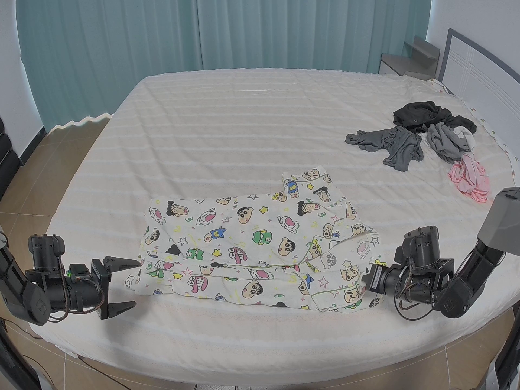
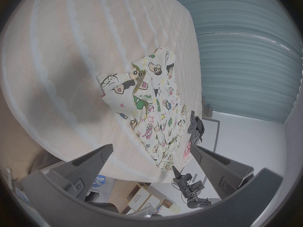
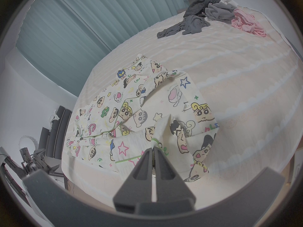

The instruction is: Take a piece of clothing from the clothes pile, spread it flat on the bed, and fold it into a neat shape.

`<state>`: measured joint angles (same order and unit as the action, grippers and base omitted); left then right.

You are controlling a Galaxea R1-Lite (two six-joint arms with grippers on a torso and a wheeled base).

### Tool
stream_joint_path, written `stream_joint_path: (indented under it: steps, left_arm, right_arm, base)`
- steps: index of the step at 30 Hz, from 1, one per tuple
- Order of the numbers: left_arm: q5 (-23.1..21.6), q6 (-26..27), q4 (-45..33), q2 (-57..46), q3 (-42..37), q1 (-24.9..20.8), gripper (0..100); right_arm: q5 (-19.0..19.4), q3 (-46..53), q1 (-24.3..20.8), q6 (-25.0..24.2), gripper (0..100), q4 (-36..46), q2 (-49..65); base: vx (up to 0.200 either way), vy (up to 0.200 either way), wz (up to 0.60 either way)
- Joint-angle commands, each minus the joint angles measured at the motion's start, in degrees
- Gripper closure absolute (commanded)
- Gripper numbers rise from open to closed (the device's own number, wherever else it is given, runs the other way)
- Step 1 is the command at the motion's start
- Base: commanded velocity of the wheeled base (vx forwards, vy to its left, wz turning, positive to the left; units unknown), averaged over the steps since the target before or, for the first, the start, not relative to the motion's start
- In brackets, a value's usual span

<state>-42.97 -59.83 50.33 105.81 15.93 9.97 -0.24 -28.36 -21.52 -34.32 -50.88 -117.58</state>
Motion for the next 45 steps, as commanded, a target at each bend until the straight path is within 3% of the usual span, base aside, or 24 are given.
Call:
stream_joint_path:
  steps: [1,19,31,32,37,45]
  left_arm:
    - [0.0,0.0,0.0,0.1,0.0,0.0,0]
    - [0.0,0.0,0.0,0.1,0.0,0.0,0]
    - [0.0,0.0,0.0,0.1,0.0,0.0,0]
    - [0.0,0.0,0.0,0.1,0.0,0.0,0]
    - [0.0,0.0,0.0,0.1,0.0,0.0,0]
    - [0.0,0.0,0.0,0.2,0.1,0.0,0]
  right_arm:
    - [-0.1,0.4,-0.1,0.0,100,0.0,0.2]
    - [-1.6,9.6,-1.5,-0.4,100,-0.4,4.2]
    - [-1.5,15.0,-1.7,-2.6,100,-12.7,-2.0]
    - [-1.5,16.0,-1.7,-2.6,0,-15.1,-2.5]
    - [-1.9,18.8,-3.1,-2.4,0,-22.1,0.6]
    - [-2.3,13.9,-8.5,-2.1,0,-19.8,7.2]
  base:
    - [0.000,0.000,0.00]
    - [0.000,0.000,0.00]
    - [0.000,0.000,0.00]
    - [0.000,0.000,0.00]
    - [0.000,0.000,0.00]
    - [0.000,0.000,0.00]
